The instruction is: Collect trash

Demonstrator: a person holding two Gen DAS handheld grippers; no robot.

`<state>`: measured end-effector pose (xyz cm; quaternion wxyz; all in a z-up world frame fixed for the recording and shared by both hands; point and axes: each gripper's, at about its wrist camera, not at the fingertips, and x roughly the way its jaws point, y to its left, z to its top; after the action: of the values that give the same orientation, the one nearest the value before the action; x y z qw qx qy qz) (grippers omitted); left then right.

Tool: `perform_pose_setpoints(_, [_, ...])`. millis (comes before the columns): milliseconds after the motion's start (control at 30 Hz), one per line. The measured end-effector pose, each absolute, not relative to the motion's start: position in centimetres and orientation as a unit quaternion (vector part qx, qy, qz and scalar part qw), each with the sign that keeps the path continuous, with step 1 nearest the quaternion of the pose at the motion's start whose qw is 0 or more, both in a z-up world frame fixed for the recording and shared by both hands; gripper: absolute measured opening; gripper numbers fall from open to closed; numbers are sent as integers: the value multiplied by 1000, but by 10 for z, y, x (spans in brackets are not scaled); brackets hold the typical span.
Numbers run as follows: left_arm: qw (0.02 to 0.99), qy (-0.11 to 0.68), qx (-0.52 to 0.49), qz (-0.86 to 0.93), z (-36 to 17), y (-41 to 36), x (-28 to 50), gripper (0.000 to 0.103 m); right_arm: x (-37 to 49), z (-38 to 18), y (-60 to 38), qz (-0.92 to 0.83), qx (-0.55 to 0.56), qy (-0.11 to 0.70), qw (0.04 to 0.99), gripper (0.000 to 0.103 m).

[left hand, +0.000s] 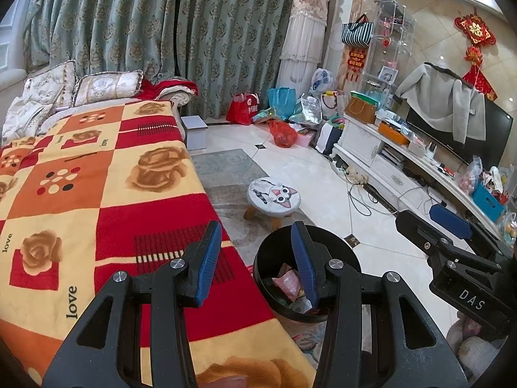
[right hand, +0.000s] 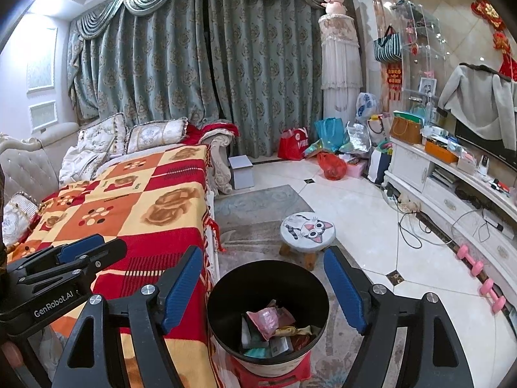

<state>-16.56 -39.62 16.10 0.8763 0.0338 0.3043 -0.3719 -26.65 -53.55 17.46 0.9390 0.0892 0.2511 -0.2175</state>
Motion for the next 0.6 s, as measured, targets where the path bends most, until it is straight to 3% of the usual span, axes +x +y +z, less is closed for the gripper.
perform_pose_setpoints(600, [877,305,34,-370,161,-395,-165,43,-265,170,-535,-214,92,257,938,77])
